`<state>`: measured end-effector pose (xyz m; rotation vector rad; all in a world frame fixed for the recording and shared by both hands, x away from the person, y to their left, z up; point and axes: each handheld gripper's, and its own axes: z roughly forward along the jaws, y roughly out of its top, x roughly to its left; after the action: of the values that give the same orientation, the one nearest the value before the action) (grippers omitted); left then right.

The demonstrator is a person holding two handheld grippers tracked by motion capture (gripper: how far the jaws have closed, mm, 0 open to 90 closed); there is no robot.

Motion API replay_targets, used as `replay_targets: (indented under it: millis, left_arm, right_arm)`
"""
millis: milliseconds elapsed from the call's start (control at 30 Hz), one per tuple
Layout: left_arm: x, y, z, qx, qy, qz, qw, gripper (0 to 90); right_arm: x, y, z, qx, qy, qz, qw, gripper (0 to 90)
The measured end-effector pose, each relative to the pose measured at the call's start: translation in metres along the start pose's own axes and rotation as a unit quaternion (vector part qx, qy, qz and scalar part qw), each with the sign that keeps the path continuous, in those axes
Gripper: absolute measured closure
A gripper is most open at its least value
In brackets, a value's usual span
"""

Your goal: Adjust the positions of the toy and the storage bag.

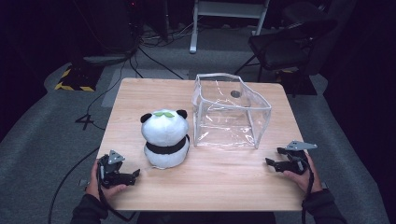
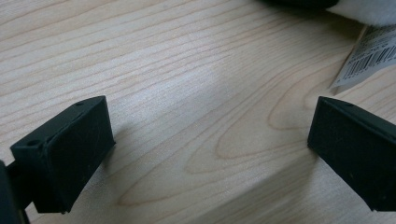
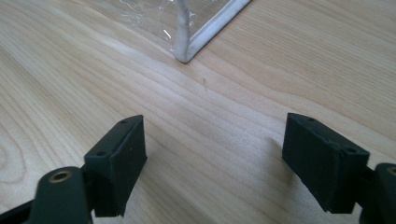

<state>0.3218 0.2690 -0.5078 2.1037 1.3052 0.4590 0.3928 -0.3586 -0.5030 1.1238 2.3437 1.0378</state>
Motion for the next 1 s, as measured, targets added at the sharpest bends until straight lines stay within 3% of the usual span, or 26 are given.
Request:
replay_targets:
  millis: [500, 767, 1000]
  left_arm:
    - [0.000, 0.000, 0.000, 0.000, -0.004, 0.004, 1.0000, 0.2]
    - [0.001, 0.000, 0.000, 0.000, -0.004, 0.004, 1.0000, 0.2]
    - [0.000, 0.000, 0.000, 0.000, -0.004, 0.003, 1.0000, 0.2]
  right_arm:
    - [0.008, 0.013, -0.018, -0.027, 0.017, -0.013, 0.9994, 21.6]
    - [0.009, 0.032, -0.037, -0.056, 0.026, -0.026, 0.9978, 21.8]
    - [0.003, 0.054, -0.056, -0.097, 0.012, -0.028, 0.9948, 23.6]
